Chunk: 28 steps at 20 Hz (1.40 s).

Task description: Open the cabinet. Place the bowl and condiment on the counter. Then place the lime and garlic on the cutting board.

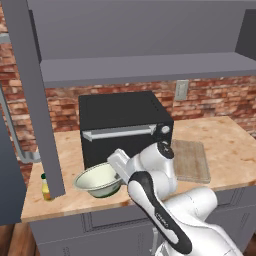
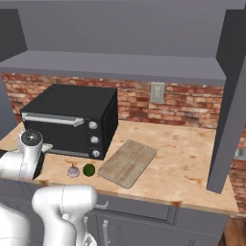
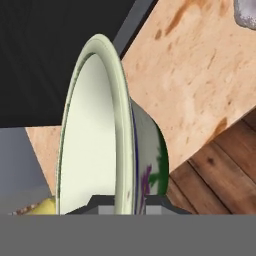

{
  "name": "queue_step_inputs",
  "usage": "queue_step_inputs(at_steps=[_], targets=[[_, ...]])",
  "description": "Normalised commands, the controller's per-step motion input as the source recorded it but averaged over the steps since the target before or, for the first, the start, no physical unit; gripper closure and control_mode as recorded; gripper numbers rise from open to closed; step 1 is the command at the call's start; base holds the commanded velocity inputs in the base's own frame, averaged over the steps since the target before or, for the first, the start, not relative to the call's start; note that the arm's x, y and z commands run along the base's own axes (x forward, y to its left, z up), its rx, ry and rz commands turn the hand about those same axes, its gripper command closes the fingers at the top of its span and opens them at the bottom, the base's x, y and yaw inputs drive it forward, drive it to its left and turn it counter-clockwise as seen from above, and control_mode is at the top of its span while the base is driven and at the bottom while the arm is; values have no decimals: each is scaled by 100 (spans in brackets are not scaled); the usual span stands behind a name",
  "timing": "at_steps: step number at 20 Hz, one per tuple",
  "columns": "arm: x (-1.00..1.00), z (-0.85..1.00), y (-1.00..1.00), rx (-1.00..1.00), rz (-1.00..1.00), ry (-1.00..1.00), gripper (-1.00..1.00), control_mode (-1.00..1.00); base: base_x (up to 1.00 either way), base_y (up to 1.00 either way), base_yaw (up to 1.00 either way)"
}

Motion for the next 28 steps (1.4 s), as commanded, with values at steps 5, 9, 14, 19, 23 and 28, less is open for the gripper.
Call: queue_step_inputs(at_steps=[5, 9, 14, 19, 23, 28], targets=[[-1, -34, 1, 0, -11, -12, 100, -100, 0, 0, 0], [-1, -33, 0, 0, -11, -12, 100, -100, 0, 0, 0], [0, -34, 0, 0, -11, -11, 100, -100, 0, 0, 0], [0, -41, 0, 0, -10, -7, 100, -100, 0, 0, 0], [0, -42, 0, 0, -9, -5, 100, -100, 0, 0, 0], [0, -44, 0, 0, -9, -5, 100, -100, 0, 0, 0]])
